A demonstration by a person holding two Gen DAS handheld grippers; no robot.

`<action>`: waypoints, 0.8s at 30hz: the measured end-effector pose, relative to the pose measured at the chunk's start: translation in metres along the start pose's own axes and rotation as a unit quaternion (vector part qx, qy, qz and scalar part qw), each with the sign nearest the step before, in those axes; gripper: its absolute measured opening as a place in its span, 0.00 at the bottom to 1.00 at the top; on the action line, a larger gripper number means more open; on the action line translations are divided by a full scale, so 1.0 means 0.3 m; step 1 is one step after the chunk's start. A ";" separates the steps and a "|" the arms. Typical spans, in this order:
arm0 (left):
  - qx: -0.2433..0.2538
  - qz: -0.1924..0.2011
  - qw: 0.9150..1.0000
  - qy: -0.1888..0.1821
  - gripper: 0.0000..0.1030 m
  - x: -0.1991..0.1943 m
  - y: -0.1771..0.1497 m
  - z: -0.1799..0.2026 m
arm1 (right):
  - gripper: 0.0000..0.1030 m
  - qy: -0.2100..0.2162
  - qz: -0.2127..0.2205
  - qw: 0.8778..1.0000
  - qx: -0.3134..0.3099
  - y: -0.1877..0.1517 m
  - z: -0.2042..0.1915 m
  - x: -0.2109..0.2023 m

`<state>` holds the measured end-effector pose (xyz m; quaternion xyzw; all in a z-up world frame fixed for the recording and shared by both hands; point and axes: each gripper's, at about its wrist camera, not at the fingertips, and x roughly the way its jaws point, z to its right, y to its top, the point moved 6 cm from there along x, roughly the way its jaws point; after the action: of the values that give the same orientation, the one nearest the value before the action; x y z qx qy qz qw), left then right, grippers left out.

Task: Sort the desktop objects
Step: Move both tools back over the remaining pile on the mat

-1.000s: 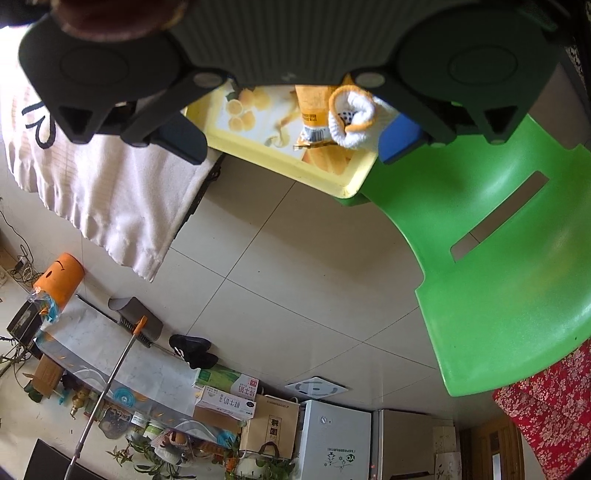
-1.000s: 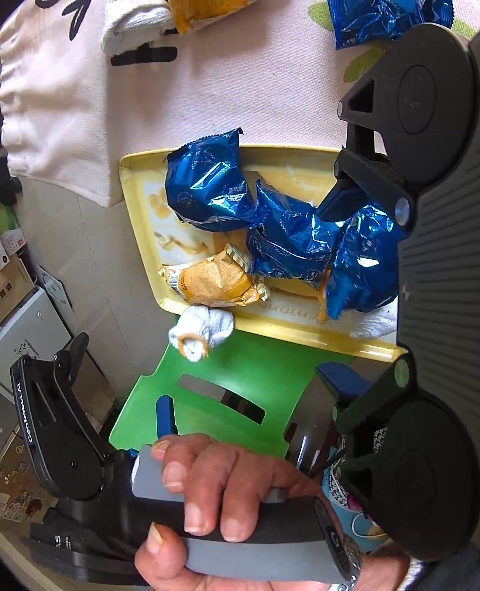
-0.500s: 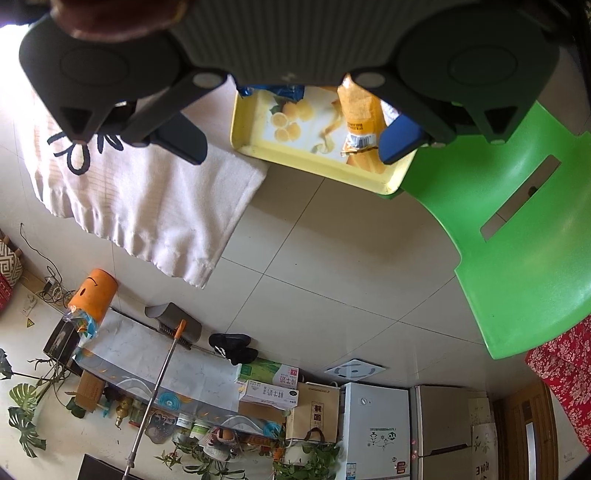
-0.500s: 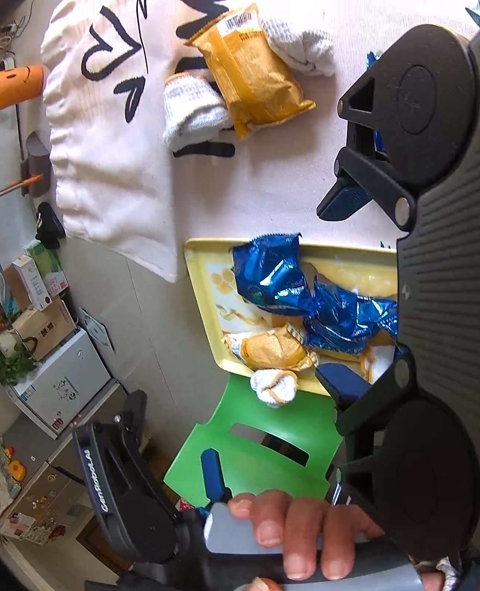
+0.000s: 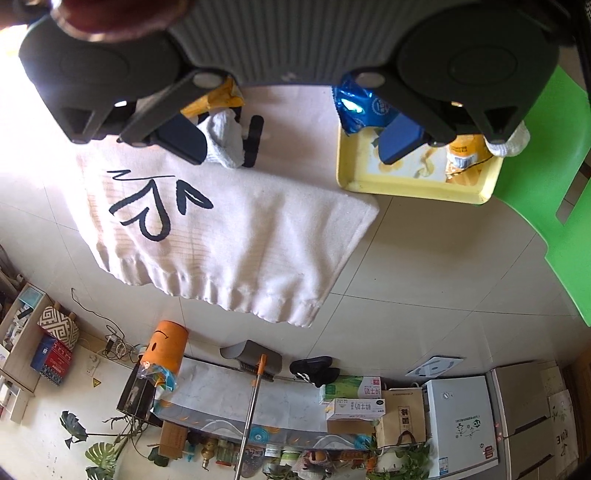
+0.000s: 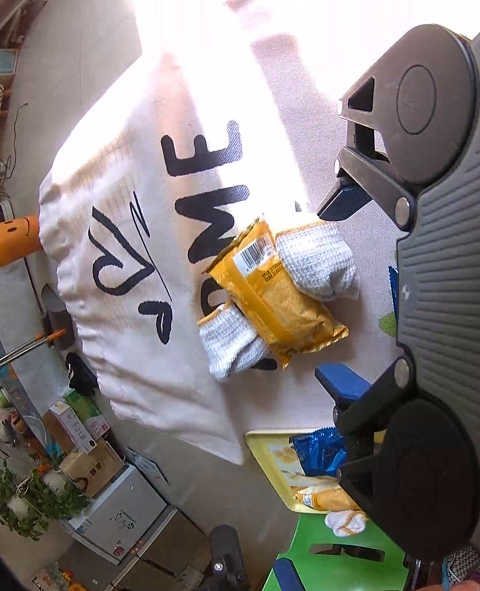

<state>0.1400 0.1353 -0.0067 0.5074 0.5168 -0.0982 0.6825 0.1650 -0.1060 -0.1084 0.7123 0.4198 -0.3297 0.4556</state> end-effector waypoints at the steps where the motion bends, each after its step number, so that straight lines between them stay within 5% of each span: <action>1: 0.002 -0.004 1.000 -0.004 0.99 0.008 -0.006 0.019 | 0.82 -0.006 -0.003 1.000 -0.003 -0.005 0.022 0.004; 20: -0.005 -0.102 0.994 -0.042 0.99 0.232 -0.112 0.224 | 0.83 -0.013 -0.034 0.998 -0.048 -0.033 0.050 0.170; 24: -0.003 -0.114 0.993 -0.039 0.99 0.283 -0.122 0.251 | 0.67 -0.002 -0.023 0.998 -0.052 -0.024 0.051 0.162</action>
<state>0.1995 0.0916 -0.1005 0.4393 0.5446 -0.1932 0.6878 0.1781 -0.1039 -0.1582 0.6776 0.4516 -0.3192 0.4849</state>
